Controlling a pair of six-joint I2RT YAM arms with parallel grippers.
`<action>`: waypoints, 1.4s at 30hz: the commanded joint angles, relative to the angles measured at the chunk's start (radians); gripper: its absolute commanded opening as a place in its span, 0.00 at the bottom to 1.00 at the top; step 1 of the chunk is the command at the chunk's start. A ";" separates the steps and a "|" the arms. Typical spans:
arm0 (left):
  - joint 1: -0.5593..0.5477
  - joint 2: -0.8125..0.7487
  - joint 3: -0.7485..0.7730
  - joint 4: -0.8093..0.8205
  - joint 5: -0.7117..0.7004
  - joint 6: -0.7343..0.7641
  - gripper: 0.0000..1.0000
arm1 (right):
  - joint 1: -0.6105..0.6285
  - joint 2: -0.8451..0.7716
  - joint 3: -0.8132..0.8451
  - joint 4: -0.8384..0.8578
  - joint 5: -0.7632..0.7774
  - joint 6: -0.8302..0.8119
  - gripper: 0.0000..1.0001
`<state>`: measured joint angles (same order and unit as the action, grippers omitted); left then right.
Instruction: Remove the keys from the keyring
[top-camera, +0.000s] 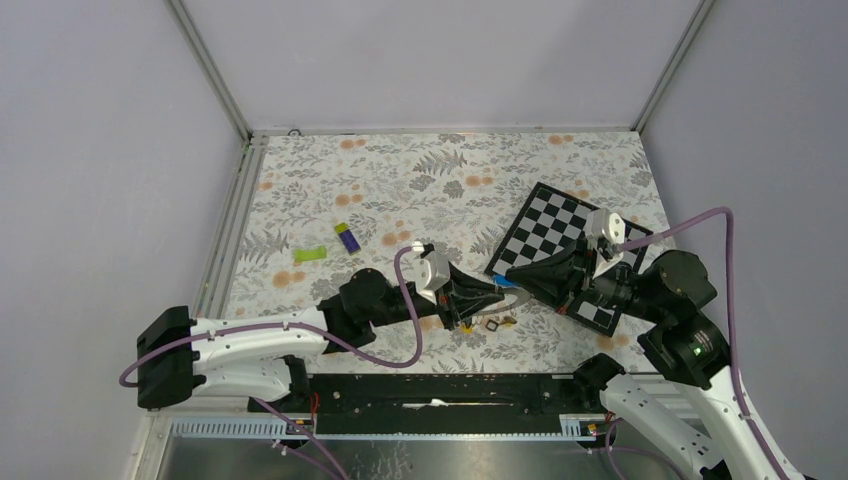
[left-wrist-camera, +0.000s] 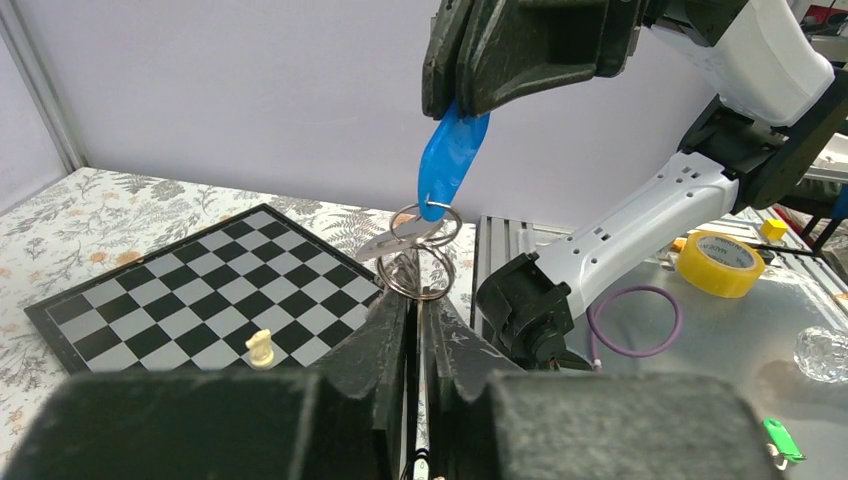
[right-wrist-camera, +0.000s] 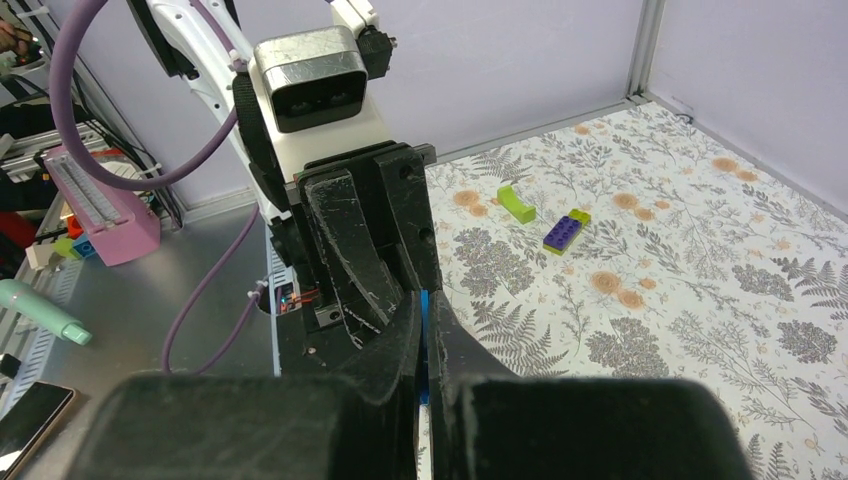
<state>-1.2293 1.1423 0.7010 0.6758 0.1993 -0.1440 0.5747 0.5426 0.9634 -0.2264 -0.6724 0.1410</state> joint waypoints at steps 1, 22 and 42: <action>0.000 -0.002 0.044 0.105 0.009 -0.009 0.08 | -0.007 -0.013 0.003 0.073 -0.014 0.015 0.00; 0.001 -0.109 0.109 -0.218 -0.053 0.060 0.16 | -0.007 -0.058 -0.026 -0.008 0.005 -0.030 0.02; -0.001 -0.226 0.227 -0.612 -0.110 0.235 0.22 | -0.008 -0.119 -0.108 -0.012 0.032 0.010 0.30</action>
<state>-1.2293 0.9485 0.8883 0.0681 0.1158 0.0593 0.5739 0.4374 0.8642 -0.2615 -0.6701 0.1322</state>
